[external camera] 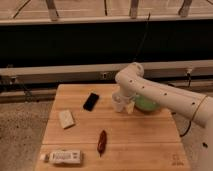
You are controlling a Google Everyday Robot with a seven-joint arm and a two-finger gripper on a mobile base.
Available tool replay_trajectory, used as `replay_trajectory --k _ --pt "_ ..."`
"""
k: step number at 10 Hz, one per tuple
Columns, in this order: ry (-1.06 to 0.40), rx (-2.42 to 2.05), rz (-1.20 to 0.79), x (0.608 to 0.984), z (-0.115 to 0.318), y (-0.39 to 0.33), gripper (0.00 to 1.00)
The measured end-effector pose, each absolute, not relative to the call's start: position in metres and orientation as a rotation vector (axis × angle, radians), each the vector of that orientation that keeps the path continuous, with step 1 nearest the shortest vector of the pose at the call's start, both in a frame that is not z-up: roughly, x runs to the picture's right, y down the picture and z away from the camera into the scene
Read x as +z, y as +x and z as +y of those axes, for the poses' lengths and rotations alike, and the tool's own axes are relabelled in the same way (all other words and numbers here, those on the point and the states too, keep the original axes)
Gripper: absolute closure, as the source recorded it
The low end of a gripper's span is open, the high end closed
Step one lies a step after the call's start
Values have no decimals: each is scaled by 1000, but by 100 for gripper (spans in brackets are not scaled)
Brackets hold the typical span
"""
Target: Pick up the ceramic cup
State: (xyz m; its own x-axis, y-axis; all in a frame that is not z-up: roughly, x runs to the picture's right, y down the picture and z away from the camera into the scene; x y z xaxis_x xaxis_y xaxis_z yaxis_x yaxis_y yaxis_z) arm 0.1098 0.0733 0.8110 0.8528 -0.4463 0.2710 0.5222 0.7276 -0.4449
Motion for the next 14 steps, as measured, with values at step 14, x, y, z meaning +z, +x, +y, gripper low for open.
replay_trajectory --k 14 --pt "-502 -598 -174 768 29 98 98"
